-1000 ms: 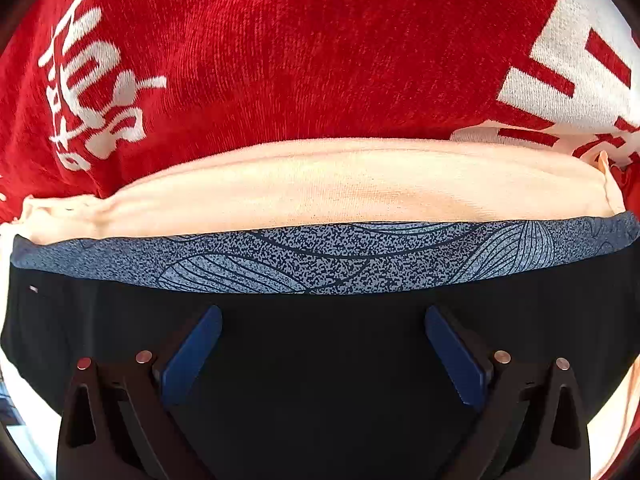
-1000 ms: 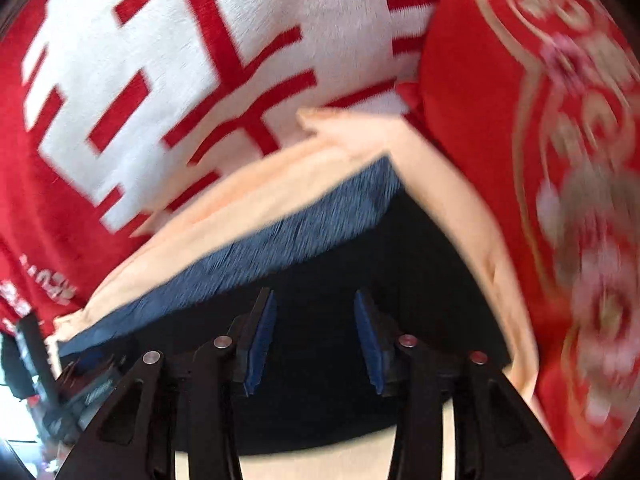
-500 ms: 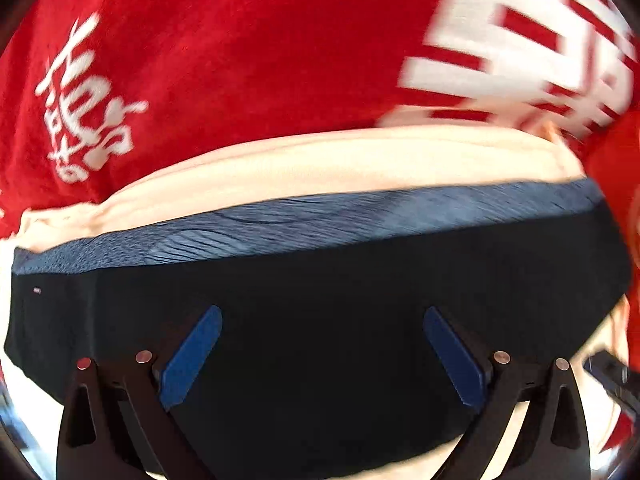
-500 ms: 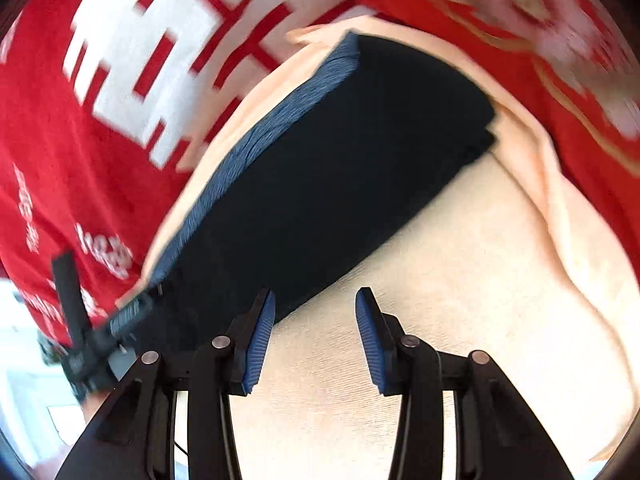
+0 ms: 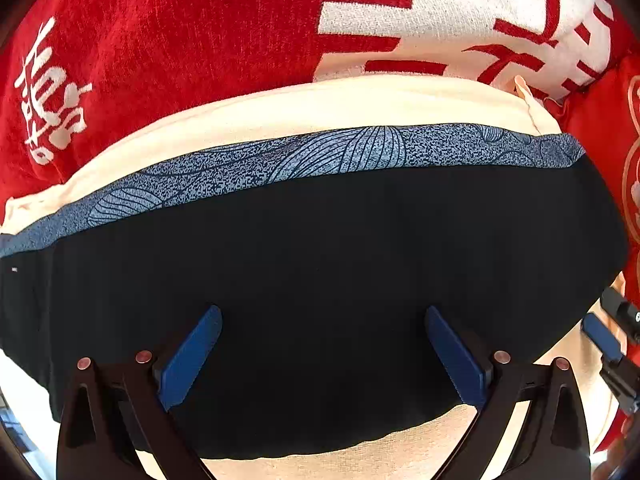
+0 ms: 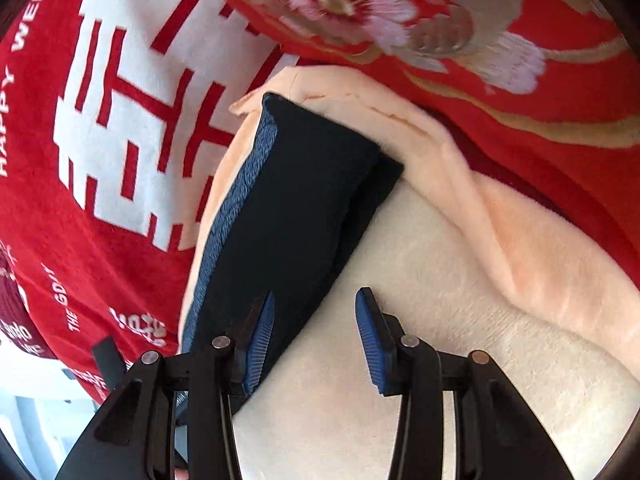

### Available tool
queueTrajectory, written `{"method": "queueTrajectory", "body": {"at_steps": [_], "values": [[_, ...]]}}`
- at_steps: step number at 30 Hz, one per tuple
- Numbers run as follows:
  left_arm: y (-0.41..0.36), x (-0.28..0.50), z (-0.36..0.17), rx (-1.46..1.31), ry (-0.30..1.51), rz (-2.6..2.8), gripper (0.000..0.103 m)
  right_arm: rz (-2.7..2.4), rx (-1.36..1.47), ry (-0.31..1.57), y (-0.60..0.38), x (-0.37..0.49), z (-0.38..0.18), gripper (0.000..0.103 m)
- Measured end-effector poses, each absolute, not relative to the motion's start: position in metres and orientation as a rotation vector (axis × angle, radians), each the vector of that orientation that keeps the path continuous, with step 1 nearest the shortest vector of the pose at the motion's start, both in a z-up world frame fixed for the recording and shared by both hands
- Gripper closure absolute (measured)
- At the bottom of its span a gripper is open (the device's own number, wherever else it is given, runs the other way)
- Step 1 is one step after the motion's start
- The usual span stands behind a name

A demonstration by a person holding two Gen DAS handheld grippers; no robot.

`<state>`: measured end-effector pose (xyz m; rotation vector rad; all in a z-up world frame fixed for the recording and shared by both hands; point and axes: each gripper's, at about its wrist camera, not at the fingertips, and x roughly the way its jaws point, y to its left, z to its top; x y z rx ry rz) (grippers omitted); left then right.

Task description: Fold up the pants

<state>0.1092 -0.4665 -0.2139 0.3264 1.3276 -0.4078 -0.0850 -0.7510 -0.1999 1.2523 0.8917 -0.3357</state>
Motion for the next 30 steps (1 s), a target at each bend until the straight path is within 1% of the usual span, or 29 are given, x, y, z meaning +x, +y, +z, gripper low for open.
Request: {"method": "queueTrajectory", "body": {"at_steps": [7, 14, 16, 17, 18, 19, 20, 21, 22, 26, 28, 30], "values": [[-0.477, 0.104, -0.212, 0.333, 1.311, -0.394, 0.001, -0.344, 1.297, 0.805, -0.753, -0.082, -0.209, 0.057], [-0.476, 0.098, -0.212, 0.341, 1.298, -0.403, 0.001, -0.416, 1.308, 0.641, -0.75, -0.071, -0.213, 0.057], [-0.474, 0.093, -0.206, 0.341, 1.298, -0.407, 0.001, -0.428, 1.302, 0.637, -0.75, -0.064, -0.213, 0.056], [-0.473, 0.096, -0.207, 0.341, 1.301, -0.41, 0.001, -0.419, 1.303, 0.649, -0.75, -0.057, -0.212, 0.06], [-0.472, 0.097, -0.206, 0.341, 1.303, -0.41, 0.002, -0.42, 1.301, 0.668, -0.751, -0.054, -0.212, 0.067], [-0.471, 0.097, -0.203, 0.34, 1.299, -0.415, 0.015, -0.432, 1.29, 0.704, -0.752, -0.052, -0.21, 0.086], [-0.471, 0.096, -0.198, 0.335, 1.293, -0.427, 0.024, -0.424, 1.283, 0.723, -0.754, -0.051, -0.208, 0.087], [-0.47, 0.094, -0.193, 0.335, 1.287, -0.445, 0.038, -0.406, 1.283, 0.726, -0.756, -0.052, -0.205, 0.088], [-0.471, 0.092, -0.188, 0.343, 1.277, -0.458, 0.041, -0.389, 1.273, 0.729, -0.756, -0.053, -0.2, 0.089], [-0.467, 0.084, -0.18, 0.353, 1.225, -0.493, 0.041, -0.316, 1.184, 0.727, -0.751, -0.047, -0.169, 0.089], [-0.467, 0.085, -0.196, 0.334, 1.285, -0.501, 0.041, -0.266, 1.087, 0.727, -0.741, -0.04, -0.143, 0.089], [-0.473, 0.075, -0.198, 0.376, 1.2, -0.514, 0.041, -0.22, 1.002, 0.742, -0.728, -0.03, -0.125, 0.089]]}}
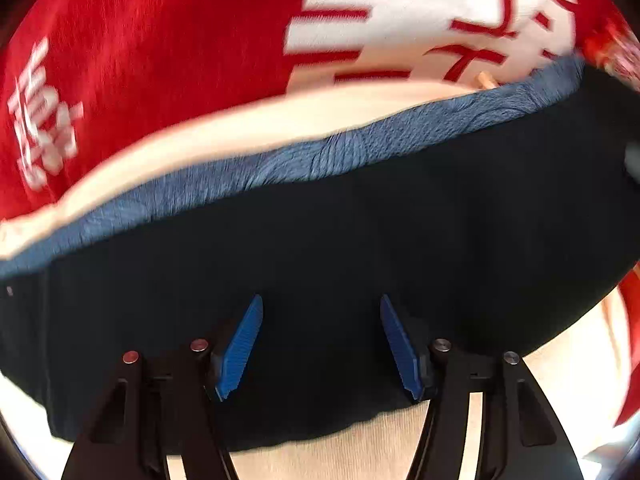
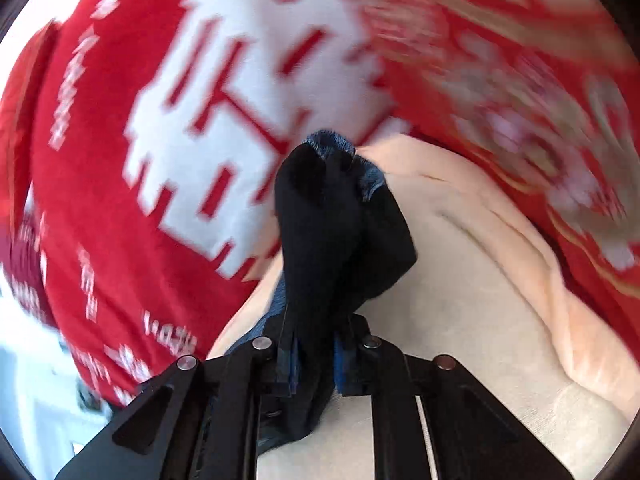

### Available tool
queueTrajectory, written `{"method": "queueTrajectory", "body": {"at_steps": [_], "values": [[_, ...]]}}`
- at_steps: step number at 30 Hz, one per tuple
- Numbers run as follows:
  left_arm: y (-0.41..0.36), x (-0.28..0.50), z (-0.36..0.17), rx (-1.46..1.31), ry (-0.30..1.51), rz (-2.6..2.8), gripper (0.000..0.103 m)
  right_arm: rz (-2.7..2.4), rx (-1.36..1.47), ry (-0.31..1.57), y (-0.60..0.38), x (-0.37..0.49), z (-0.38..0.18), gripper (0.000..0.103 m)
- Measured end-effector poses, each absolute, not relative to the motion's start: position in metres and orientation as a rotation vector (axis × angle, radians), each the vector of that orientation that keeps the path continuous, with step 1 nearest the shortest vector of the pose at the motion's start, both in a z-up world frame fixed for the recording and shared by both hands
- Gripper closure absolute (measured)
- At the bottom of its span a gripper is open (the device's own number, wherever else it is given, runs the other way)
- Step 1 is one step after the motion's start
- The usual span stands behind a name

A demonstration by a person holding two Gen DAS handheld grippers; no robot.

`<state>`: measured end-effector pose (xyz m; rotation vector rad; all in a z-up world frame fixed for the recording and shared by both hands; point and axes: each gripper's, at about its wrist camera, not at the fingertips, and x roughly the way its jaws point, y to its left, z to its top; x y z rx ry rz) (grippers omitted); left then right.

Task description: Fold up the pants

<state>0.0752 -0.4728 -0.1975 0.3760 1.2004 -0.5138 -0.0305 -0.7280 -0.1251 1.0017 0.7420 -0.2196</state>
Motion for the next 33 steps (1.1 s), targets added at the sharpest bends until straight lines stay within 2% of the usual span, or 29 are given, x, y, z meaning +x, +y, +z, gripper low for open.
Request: {"method": "queueTrajectory", "body": {"at_steps": [2, 8, 12, 17, 22, 25, 30, 32, 33], "values": [[-0.478, 0.068, -0.196, 0.432, 1.152, -0.526, 0.041, -0.189, 0.923, 0.752, -0.714, -0.021, -0.109, 0.089], [-0.471, 0.072, -0.195, 0.387, 1.156, -0.565, 0.041, -0.136, 0.739, 0.785, -0.671, 0.002, -0.077, 0.089], [-0.453, 0.078, -0.189, 0.328, 1.203, -0.567, 0.031, -0.128, 0.617, 0.824, -0.636, 0.016, -0.061, 0.089], [-0.375, 0.107, -0.162, 0.207, 1.216, -0.477, 0.031, -0.111, 0.441, 0.881, -0.581, 0.036, -0.051, 0.089], [-0.277, 0.139, -0.152, 0.25, 1.233, -0.344, 0.031, -0.083, 0.247, 0.979, -0.499, 0.065, -0.072, 0.089], [-0.22, 0.155, -0.157, 0.278, 1.259, -0.274, 0.031, -0.078, 0.088, 1.065, -0.439, 0.083, -0.112, 0.084], [-0.171, 0.168, -0.162, 0.269, 1.284, -0.238, 0.031, -0.13, -0.225, 1.187, -0.357, 0.09, -0.174, 0.074], [-0.162, 0.172, -0.16, 0.246, 1.292, -0.257, 0.031, -0.136, -0.334, 1.169, -0.334, 0.08, -0.171, 0.054], [-0.164, 0.185, -0.166, 0.238, 1.298, -0.269, 0.031, -0.103, -0.308, 1.164, -0.33, 0.073, -0.164, 0.05]]}}
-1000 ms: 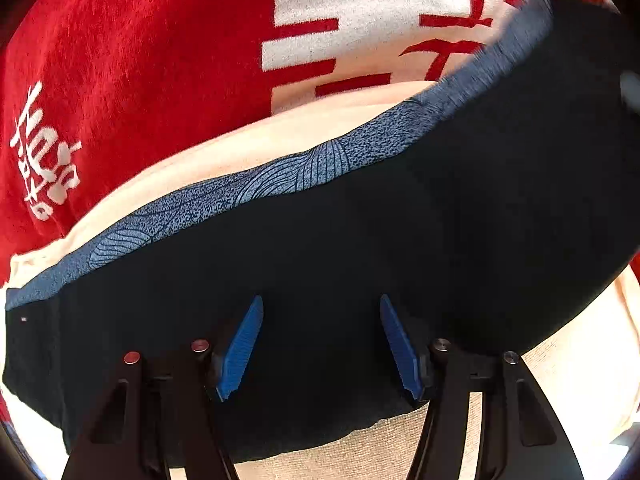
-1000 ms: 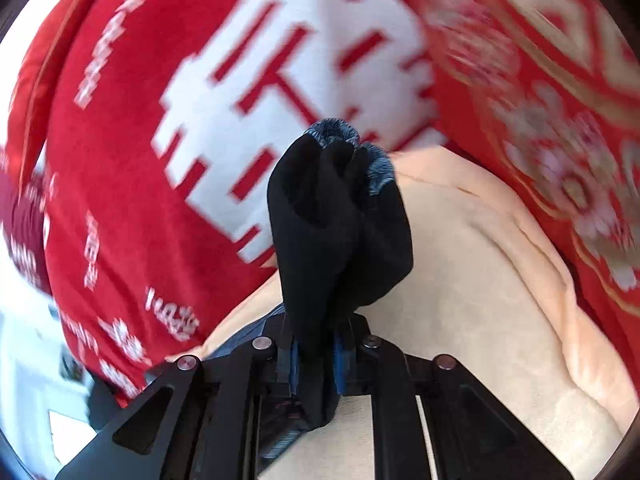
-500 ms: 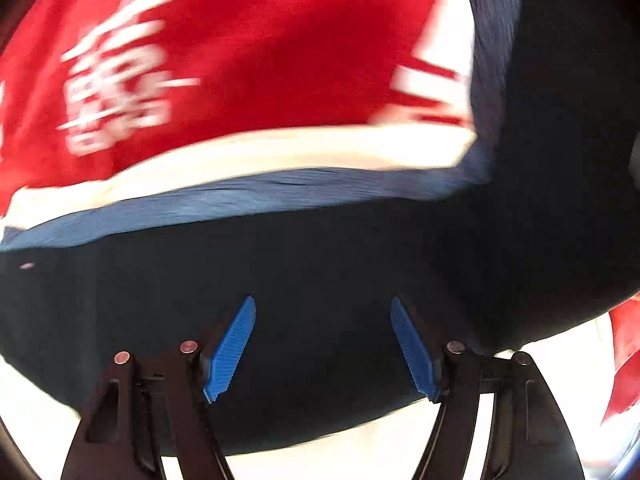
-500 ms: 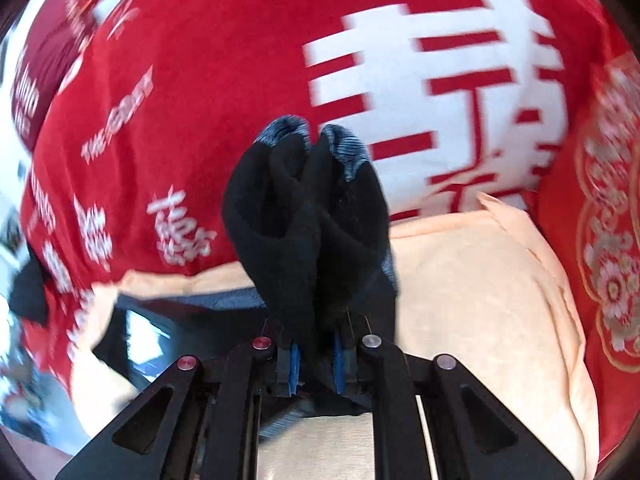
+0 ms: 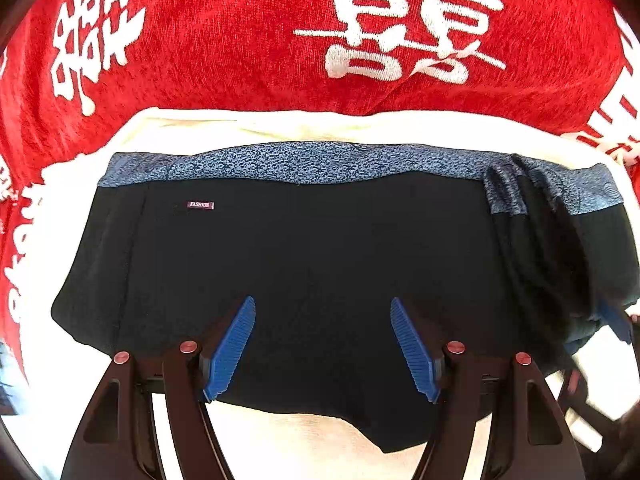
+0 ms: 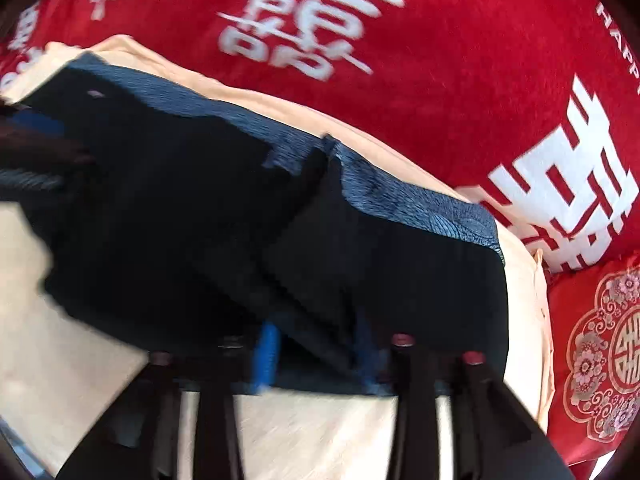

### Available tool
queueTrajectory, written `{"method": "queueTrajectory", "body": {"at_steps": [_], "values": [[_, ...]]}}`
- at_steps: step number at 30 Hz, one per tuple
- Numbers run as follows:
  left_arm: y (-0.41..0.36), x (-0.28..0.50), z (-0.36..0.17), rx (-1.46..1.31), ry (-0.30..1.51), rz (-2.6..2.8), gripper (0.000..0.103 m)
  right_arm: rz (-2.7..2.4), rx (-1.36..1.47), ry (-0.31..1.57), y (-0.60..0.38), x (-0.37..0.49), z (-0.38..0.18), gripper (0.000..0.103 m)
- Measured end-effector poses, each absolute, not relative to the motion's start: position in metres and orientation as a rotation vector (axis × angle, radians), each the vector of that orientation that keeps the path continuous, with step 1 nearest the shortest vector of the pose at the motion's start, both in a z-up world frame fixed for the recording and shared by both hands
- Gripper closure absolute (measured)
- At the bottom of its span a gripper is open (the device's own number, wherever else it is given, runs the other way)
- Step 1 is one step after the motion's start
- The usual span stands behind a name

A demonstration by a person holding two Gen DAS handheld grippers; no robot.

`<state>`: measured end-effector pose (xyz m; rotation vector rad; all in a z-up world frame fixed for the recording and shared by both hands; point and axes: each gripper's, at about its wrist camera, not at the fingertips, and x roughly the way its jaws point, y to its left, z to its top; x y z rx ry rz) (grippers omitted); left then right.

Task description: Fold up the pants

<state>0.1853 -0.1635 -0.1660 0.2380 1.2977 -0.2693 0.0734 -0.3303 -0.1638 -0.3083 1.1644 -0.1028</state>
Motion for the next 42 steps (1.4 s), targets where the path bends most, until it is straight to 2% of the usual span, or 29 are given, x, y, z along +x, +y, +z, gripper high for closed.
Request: {"method": "queueTrajectory", "body": {"at_steps": [1, 8, 15, 17, 18, 19, 20, 21, 27, 36, 42], "values": [[-0.165, 0.186, -0.165, 0.23, 1.301, -0.291, 0.031, -0.076, -0.287, 1.163, -0.329, 0.068, -0.158, 0.046], [-0.234, 0.174, -0.14, 0.09, 1.37, -0.689, 0.031, -0.046, 0.015, 1.203, -0.39, 0.037, -0.117, 0.046], [-0.283, 0.182, -0.171, 0.031, 1.474, -0.846, 0.031, -0.121, 0.275, 1.243, -0.46, 0.02, -0.123, 0.047], [-0.284, 0.183, -0.178, -0.01, 1.504, -0.855, 0.032, -0.126, 0.355, 1.24, -0.473, 0.015, -0.127, 0.051], [-0.277, 0.177, -0.178, -0.014, 1.505, -0.856, 0.044, -0.13, 0.38, 1.24, -0.479, 0.014, -0.129, 0.052], [-0.28, 0.176, -0.18, -0.009, 1.51, -0.868, 0.078, -0.133, 0.393, 1.24, -0.483, 0.014, -0.131, 0.055], [-0.281, 0.175, -0.182, -0.015, 1.544, -0.892, 0.093, -0.137, 0.41, 1.242, -0.488, 0.012, -0.133, 0.06], [-0.278, 0.175, -0.181, -0.032, 1.573, -0.9, 0.098, -0.141, 0.423, 1.245, -0.492, 0.011, -0.135, 0.061], [-0.259, 0.172, -0.166, 0.032, 1.529, -0.902, 0.098, -0.148, 0.461, 1.236, -0.512, 0.012, -0.127, 0.063], [-0.249, 0.161, -0.18, 0.075, 1.495, -0.84, 0.097, -0.094, 0.412, 1.201, -0.523, 0.057, -0.122, 0.063], [-0.24, 0.158, -0.173, -0.004, 1.476, -0.737, 0.095, -0.067, 0.362, 1.245, -0.521, 0.119, -0.163, 0.062]]}}
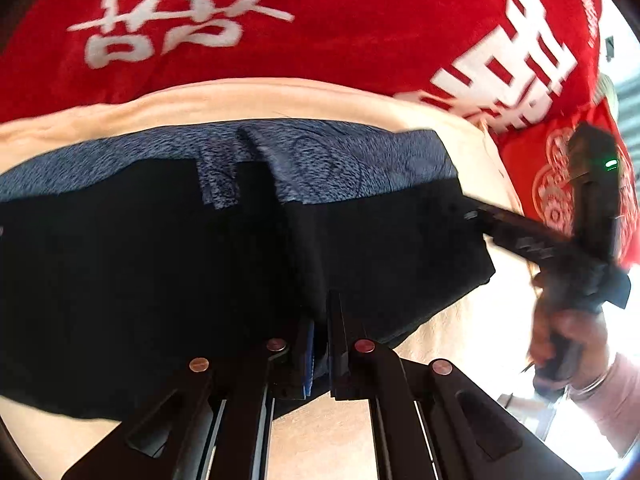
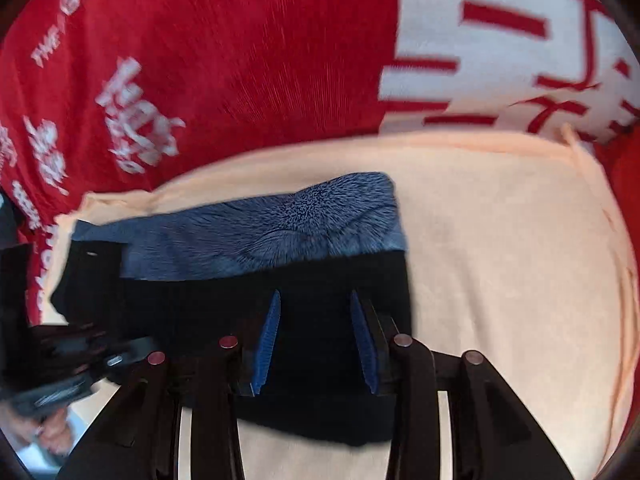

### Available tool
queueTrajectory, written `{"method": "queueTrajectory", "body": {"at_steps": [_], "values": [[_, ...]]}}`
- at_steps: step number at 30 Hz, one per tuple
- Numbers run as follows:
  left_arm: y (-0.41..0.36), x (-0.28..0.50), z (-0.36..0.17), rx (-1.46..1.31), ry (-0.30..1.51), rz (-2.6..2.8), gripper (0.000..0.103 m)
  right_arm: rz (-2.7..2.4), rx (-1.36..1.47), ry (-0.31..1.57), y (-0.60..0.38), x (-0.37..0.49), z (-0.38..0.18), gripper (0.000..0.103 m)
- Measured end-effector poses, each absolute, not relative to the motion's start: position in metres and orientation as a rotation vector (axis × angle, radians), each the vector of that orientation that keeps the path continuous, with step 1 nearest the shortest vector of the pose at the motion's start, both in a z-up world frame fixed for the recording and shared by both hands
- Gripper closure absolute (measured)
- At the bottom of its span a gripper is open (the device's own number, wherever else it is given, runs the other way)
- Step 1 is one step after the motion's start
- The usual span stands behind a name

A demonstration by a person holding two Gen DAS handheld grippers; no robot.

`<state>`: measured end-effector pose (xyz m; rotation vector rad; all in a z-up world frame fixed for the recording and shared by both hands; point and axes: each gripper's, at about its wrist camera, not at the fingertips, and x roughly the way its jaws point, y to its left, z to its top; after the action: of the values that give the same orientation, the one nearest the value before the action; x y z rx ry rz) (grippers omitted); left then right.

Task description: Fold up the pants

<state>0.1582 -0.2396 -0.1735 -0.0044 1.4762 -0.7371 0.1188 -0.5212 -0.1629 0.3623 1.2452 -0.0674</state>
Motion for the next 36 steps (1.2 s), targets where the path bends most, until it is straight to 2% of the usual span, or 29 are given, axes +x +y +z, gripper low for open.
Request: {"method": "queueTrajectory", "body": {"at_steps": [2, 3, 4, 9, 19, 23, 27, 30, 36], "values": [[-0.238, 0.158, -0.168, 0.026, 1.466, -0.667, 0.065, -0.08, 0.319, 1.256, -0.511, 0.124, -0.171, 0.056], [-0.235, 0.158, -0.164, 0.043, 1.442, -0.621, 0.038, -0.086, 0.279, 1.254, -0.504, 0.124, -0.17, 0.055], [-0.231, 0.157, -0.16, 0.036, 1.418, -0.602, 0.036, -0.085, 0.255, 1.255, -0.499, 0.122, -0.168, 0.055], [-0.208, 0.157, -0.153, 0.076, 1.395, -0.469, 0.033, -0.043, 0.237, 1.261, -0.479, 0.116, -0.157, 0.055], [-0.146, 0.155, -0.174, 0.151, 1.465, -0.247, 0.033, 0.141, 0.293, 1.327, -0.395, 0.123, -0.164, 0.055], [-0.12, 0.153, -0.181, 0.13, 1.497, -0.21, 0.033, 0.118, 0.214, 1.345, -0.367, 0.117, -0.17, 0.05], [-0.101, 0.15, -0.184, 0.116, 1.504, -0.18, 0.033, 0.141, 0.209, 1.379, -0.358, 0.117, -0.172, 0.05], [-0.088, 0.148, -0.185, 0.11, 1.505, -0.167, 0.033, 0.143, 0.087, 1.383, -0.341, 0.116, -0.171, 0.05], [-0.06, 0.146, -0.188, 0.094, 1.498, -0.156, 0.033, 0.113, 0.1, 1.413, -0.335, 0.12, -0.171, 0.05]]}}
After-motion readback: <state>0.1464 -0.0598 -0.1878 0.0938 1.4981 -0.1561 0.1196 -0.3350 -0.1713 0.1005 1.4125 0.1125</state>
